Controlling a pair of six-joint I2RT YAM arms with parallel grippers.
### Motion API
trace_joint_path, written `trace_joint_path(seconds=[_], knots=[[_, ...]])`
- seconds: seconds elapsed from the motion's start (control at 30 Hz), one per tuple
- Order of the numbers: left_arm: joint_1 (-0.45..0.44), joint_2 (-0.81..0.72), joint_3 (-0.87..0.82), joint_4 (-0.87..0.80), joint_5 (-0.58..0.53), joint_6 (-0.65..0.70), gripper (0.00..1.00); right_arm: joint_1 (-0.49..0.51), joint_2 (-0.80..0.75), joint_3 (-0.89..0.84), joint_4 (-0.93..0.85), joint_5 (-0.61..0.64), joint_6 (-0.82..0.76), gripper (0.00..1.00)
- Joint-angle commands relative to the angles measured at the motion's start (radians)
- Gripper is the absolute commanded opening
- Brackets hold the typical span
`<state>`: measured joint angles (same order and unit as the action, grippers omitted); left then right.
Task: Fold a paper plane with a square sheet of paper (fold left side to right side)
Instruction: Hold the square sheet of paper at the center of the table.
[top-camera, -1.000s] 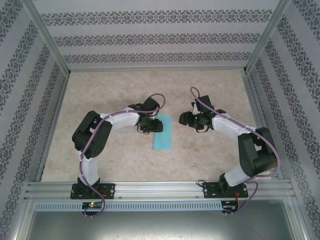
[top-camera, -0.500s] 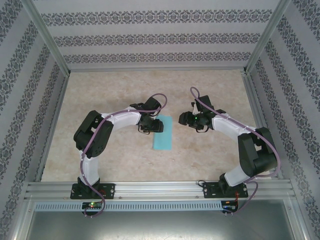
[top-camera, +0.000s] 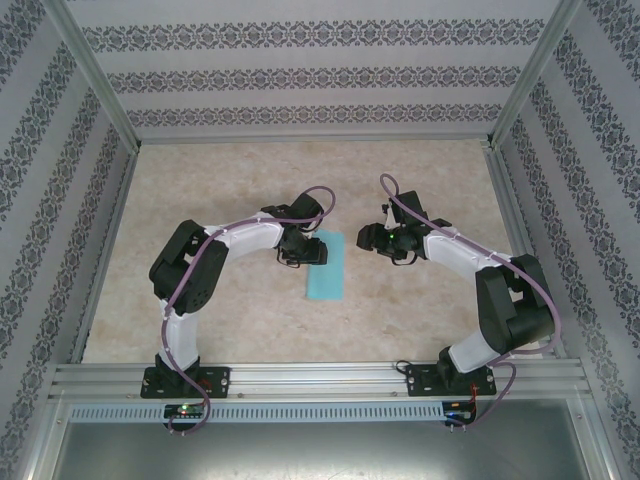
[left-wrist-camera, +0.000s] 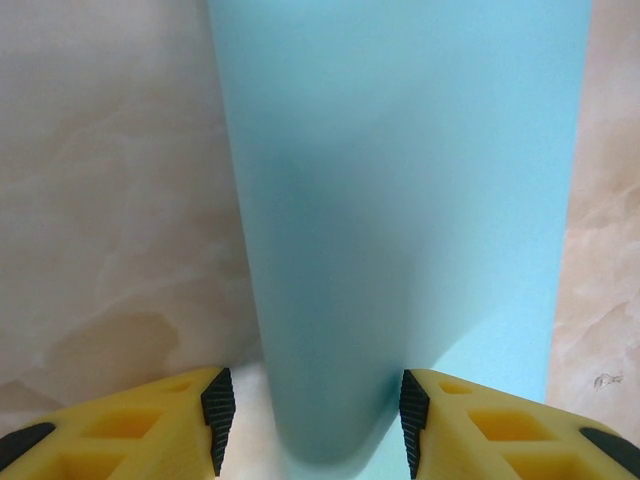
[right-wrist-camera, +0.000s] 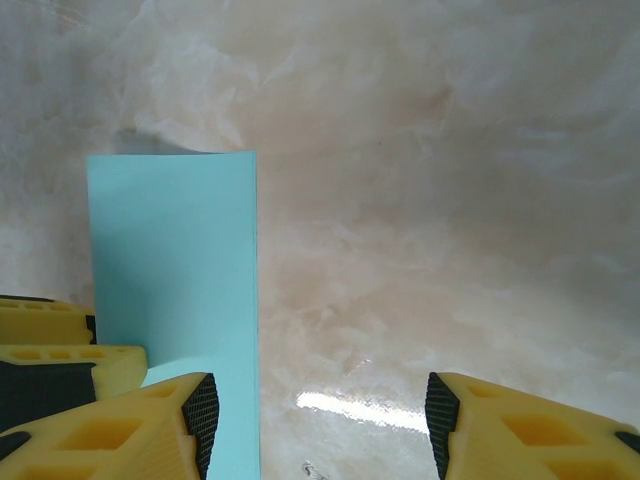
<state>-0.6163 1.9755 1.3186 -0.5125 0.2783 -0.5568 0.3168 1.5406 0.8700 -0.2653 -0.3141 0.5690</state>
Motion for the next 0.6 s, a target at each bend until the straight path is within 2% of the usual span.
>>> trace_joint_path(seconds=[0.0, 0.57], knots=[[-0.026, 0.051, 0.011, -0.009, -0.003, 0.009, 0.52, 0.012, -0.012, -0.005, 0.001, 0.001, -0.006, 0.59], [-0.031, 0.062, 0.016, -0.016, -0.010, -0.003, 0.52, 0.014, -0.011, -0.005, 0.001, 0.003, -0.005, 0.60]])
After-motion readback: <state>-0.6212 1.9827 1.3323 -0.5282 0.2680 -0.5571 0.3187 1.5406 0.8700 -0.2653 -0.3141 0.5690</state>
